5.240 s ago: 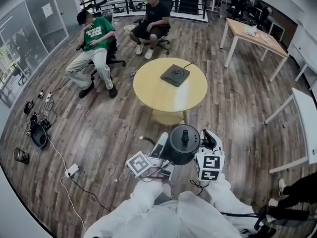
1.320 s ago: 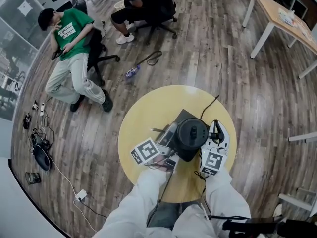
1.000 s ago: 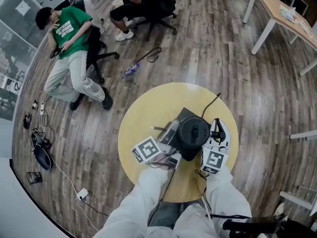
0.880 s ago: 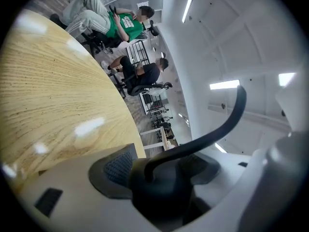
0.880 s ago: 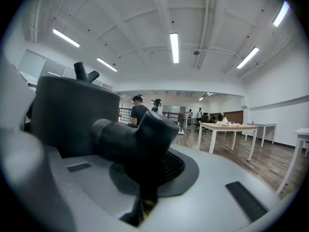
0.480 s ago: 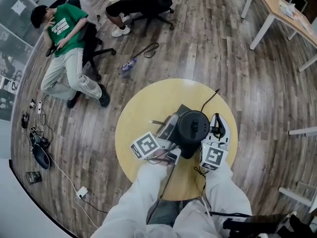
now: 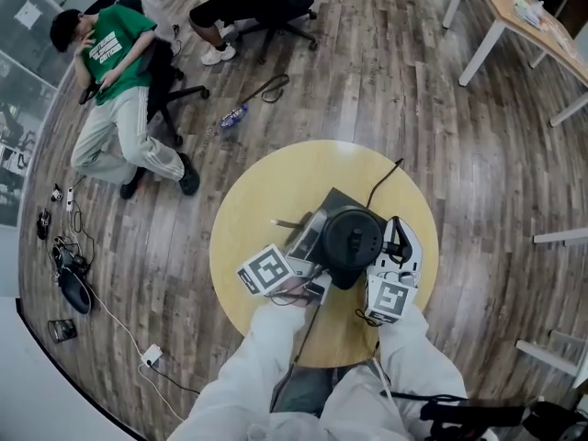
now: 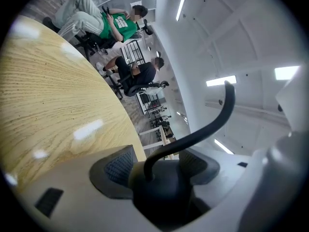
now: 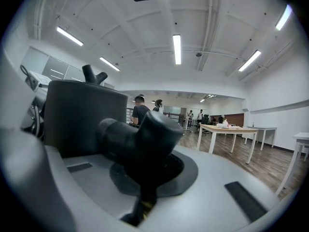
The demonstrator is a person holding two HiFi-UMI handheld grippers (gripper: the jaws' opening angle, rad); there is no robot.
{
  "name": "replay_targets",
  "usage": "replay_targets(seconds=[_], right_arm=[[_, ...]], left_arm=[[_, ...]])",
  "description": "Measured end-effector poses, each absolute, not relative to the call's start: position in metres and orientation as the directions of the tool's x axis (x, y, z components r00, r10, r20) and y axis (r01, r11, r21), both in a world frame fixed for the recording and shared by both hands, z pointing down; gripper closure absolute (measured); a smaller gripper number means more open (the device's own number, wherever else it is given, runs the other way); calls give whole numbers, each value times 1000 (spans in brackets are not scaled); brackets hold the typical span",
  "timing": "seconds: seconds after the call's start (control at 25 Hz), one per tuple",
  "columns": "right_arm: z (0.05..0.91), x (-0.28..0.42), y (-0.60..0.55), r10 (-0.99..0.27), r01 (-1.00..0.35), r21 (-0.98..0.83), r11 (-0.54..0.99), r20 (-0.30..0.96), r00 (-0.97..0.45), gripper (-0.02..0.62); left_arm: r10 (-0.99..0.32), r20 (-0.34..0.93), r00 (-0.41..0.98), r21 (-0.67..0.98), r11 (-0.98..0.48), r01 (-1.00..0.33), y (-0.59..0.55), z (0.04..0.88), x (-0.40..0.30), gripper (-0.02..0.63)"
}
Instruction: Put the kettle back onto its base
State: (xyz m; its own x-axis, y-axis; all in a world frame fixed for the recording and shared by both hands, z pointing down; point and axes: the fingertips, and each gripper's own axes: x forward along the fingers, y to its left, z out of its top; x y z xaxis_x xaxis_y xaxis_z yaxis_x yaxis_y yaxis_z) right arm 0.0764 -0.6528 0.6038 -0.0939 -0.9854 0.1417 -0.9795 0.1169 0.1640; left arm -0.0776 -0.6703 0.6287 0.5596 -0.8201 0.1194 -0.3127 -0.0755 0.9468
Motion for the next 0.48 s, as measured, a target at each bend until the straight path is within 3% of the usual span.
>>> replay_targets(seconds=[0.48], right_arm=[[602, 66, -664, -983, -969, 187, 160, 120, -139, 583]], left_arm=[[-855, 95, 510, 966, -45, -255, -669, 627, -84, 313]])
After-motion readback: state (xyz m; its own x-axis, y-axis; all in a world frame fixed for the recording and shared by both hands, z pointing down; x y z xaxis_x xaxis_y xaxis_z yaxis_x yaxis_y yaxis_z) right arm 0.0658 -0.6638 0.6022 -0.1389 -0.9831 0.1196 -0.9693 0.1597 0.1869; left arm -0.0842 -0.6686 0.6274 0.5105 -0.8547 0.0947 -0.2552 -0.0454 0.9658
